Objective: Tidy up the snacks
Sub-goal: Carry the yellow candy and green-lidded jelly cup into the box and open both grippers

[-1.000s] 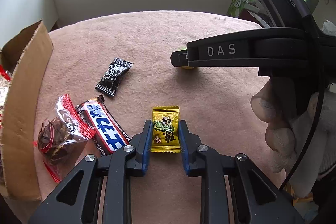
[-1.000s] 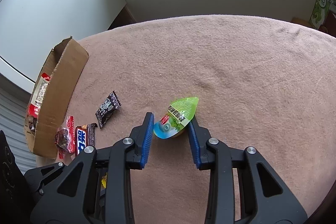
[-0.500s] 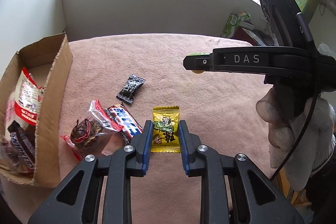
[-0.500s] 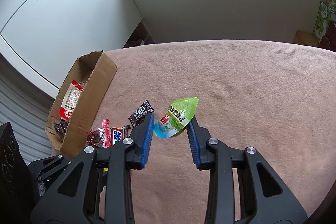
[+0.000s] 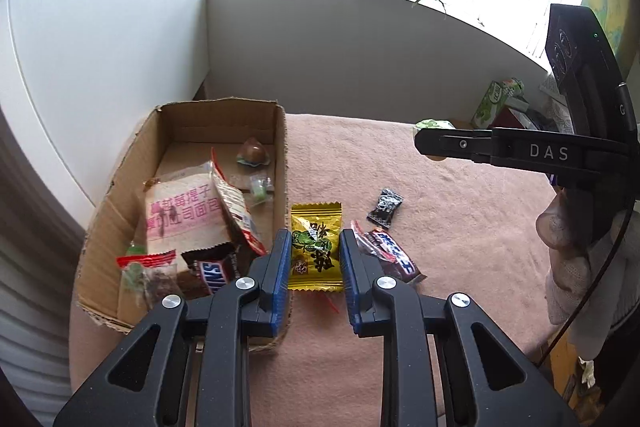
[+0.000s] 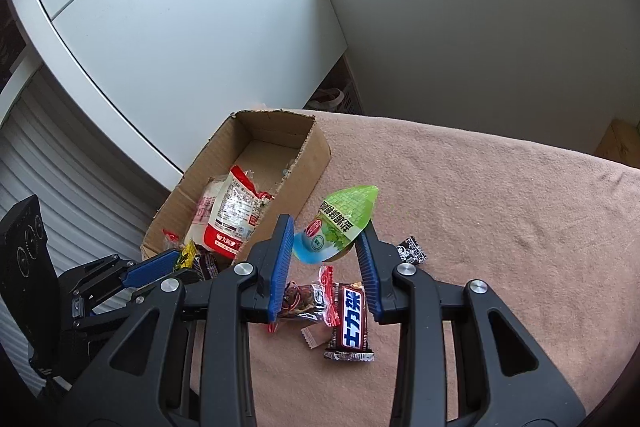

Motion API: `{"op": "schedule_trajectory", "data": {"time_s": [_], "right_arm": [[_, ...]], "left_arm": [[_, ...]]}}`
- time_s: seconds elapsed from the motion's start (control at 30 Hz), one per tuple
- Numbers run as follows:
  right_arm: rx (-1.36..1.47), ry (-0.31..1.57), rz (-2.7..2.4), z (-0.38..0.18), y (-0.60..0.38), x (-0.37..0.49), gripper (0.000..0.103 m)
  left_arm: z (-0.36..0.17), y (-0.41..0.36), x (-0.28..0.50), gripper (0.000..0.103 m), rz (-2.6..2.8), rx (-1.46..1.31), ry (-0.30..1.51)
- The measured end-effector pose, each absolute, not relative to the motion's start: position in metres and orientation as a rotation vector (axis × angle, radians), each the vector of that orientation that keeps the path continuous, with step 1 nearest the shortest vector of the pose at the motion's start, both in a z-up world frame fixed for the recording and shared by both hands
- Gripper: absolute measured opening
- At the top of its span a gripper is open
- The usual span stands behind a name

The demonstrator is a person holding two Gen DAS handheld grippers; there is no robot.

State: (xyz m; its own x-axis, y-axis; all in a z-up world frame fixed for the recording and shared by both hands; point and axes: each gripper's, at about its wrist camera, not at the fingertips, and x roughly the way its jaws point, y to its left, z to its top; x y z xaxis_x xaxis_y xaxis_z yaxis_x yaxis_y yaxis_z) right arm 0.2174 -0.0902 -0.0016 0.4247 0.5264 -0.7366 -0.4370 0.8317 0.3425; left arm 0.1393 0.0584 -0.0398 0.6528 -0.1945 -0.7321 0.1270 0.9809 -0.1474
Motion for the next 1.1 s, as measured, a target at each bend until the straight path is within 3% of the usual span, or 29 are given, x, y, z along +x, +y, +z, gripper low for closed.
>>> {"op": "schedule_trajectory", "data": {"time_s": [0.6,0.7,0.77,0.83,1.1], "right_arm": [[0.062,1.009,0.709,-0.017,0.027,0.255,0.034],[0.071,1.016,0.719,-0.022,0.032,0.259,0.041],[0.077,1.005,0.714,-0.022,0.031,0.259,0.063],[0.089,0.991,0.717,-0.020,0.028,0.258,0.068],[0.104,0.980,0.688,-0.010,-0.010,0.252,0.070]], "left_arm": [[-0.043,0.155,0.207,0.023,0.002,-0.181,0.852],[-0.044,0.158,0.212,0.023,0.017,-0.183,0.859],[-0.046,0.162,0.215,0.032,0.027,-0.200,0.873],[-0.046,0.165,0.215,0.062,0.034,-0.221,0.866],[-0.038,0.163,0.206,0.064,0.011,-0.206,0.836]]}}
